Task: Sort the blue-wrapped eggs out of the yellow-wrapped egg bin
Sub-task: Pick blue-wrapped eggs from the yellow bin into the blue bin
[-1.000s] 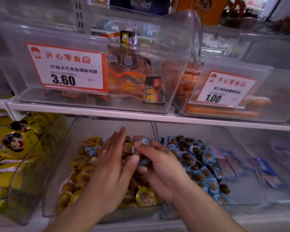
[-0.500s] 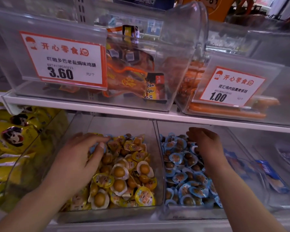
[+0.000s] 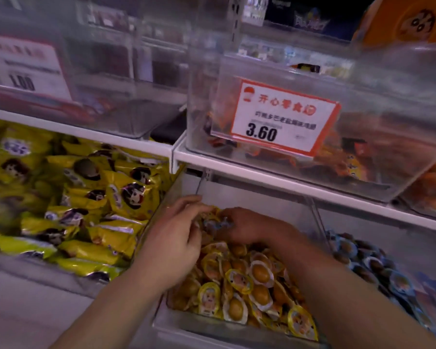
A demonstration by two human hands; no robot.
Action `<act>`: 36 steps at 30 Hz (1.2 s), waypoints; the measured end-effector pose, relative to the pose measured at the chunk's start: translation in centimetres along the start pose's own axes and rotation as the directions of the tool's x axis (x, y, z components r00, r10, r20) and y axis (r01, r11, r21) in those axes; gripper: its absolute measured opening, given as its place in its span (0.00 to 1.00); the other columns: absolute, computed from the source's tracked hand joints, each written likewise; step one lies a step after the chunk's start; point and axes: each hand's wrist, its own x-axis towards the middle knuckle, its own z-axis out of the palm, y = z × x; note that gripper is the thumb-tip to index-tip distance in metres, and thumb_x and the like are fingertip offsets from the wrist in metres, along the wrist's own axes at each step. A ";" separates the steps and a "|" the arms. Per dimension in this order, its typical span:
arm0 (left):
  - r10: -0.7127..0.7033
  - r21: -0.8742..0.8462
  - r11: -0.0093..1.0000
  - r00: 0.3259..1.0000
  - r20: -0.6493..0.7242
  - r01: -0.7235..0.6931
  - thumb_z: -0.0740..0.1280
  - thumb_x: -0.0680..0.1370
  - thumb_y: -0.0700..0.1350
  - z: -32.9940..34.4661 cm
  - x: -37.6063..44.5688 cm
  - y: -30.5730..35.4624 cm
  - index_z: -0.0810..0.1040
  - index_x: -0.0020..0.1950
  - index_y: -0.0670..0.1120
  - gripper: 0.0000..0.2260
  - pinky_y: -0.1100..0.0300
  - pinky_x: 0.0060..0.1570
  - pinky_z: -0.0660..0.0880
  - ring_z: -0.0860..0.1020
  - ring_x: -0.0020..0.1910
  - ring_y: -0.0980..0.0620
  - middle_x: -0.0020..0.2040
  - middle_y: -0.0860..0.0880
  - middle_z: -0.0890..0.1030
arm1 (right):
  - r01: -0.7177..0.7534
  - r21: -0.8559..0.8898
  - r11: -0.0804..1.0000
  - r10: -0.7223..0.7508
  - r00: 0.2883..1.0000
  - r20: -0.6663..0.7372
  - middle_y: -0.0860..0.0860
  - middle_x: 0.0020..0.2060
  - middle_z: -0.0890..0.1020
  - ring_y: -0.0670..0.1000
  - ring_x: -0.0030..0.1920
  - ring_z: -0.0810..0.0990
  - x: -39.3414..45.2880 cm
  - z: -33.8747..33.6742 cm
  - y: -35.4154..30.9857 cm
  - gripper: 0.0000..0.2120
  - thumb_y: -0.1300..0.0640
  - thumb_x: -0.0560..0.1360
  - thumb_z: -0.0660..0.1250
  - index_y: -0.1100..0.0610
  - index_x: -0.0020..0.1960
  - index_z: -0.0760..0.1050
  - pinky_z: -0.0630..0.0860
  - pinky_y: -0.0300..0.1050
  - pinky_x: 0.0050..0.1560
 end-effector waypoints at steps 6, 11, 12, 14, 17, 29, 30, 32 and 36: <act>0.031 -0.058 0.998 0.999 -0.021 -0.033 0.64 0.76 0.40 -0.1 0.6 -0.5 0.79 0.59 0.56 0.15 0.66 0.65 0.65 0.70 0.65 0.58 0.67 0.58 0.72 | 0.000 -0.005 1.000 -0.001 0.990 -0.143 0.54 0.50 0.86 0.52 0.51 0.84 1.2 -0.6 3.0 0.11 0.62 0.71 0.73 0.56 0.53 0.85 0.78 0.44 0.52; 0.013 -0.107 0.994 1.000 0.020 -0.011 0.63 0.77 0.40 -0.2 0.8 -0.5 0.79 0.59 0.54 0.15 0.56 0.65 0.71 0.73 0.64 0.55 0.64 0.57 0.74 | -0.060 0.002 0.998 0.057 0.941 -0.333 0.53 0.47 0.84 0.49 0.46 0.82 1.0 -1.7 3.6 0.12 0.67 0.71 0.68 0.57 0.51 0.83 0.76 0.40 0.49; 0.011 -0.103 0.995 0.999 0.038 -0.007 0.62 0.78 0.40 -0.1 0.7 -0.5 0.79 0.60 0.54 0.15 0.56 0.65 0.72 0.73 0.64 0.56 0.64 0.58 0.73 | -0.028 -0.007 1.000 0.024 0.940 -0.340 0.54 0.48 0.84 0.50 0.48 0.82 1.2 -1.3 2.9 0.12 0.66 0.71 0.68 0.56 0.52 0.83 0.75 0.40 0.48; 0.006 -0.112 0.994 0.999 0.048 0.000 0.62 0.78 0.40 0.0 0.5 -0.6 0.79 0.60 0.54 0.15 0.55 0.64 0.72 0.73 0.63 0.56 0.64 0.59 0.73 | 0.038 -0.004 0.999 -0.037 0.955 -0.293 0.53 0.51 0.84 0.51 0.51 0.82 1.5 0.0 1.3 0.10 0.58 0.74 0.67 0.52 0.54 0.82 0.71 0.39 0.46; 0.012 -0.117 0.993 0.999 0.034 -0.008 0.62 0.79 0.39 0.0 0.6 -0.7 0.80 0.61 0.52 0.14 0.55 0.63 0.72 0.74 0.63 0.56 0.64 0.58 0.73 | 0.091 0.021 0.996 -0.089 0.993 -0.076 0.44 0.49 0.80 0.47 0.48 0.78 1.5 1.9 -0.5 0.21 0.36 0.72 0.64 0.46 0.60 0.78 0.71 0.40 0.44; -0.106 -0.392 0.920 0.975 -0.197 0.021 0.59 0.81 0.56 1.8 -0.3 6.0 0.75 0.63 0.57 0.13 0.73 0.57 0.68 0.74 0.59 0.65 0.58 0.61 0.77 | 0.296 0.832 0.468 0.304 0.830 -0.467 0.51 0.36 0.84 0.49 0.41 0.86 -6.1 -1.5 -0.1 0.18 0.60 0.80 0.62 0.53 0.33 0.82 0.80 0.42 0.38; -0.296 -0.595 0.775 0.954 -0.048 0.211 0.57 0.81 0.60 2.6 -0.4 7.1 0.75 0.63 0.58 0.15 0.71 0.59 0.70 0.75 0.59 0.65 0.58 0.62 0.77 | 0.293 0.784 0.547 0.306 0.802 -0.513 0.49 0.38 0.85 0.48 0.42 0.86 -6.9 -0.9 -0.7 0.17 0.59 0.80 0.63 0.53 0.35 0.82 0.81 0.42 0.41; -0.491 -0.844 0.133 0.774 0.400 0.520 0.59 0.81 0.63 4.1 0.0 8.5 0.78 0.62 0.53 0.19 0.54 0.58 0.77 0.80 0.58 0.52 0.57 0.51 0.83 | 0.274 0.650 0.708 0.215 0.794 -0.569 0.46 0.41 0.86 0.44 0.44 0.84 -8.2 0.8 -2.1 0.10 0.58 0.80 0.64 0.51 0.44 0.82 0.79 0.36 0.44; -0.498 -0.813 -0.326 0.643 0.582 0.483 0.66 0.80 0.49 4.4 0.7 7.2 0.82 0.51 0.42 0.11 0.59 0.29 0.78 0.83 0.35 0.48 0.40 0.42 0.84 | 0.278 0.735 0.619 0.188 0.856 -0.482 0.44 0.47 0.87 0.46 0.53 0.84 -7.7 0.3 -1.3 0.12 0.59 0.74 0.64 0.50 0.47 0.85 0.78 0.39 0.54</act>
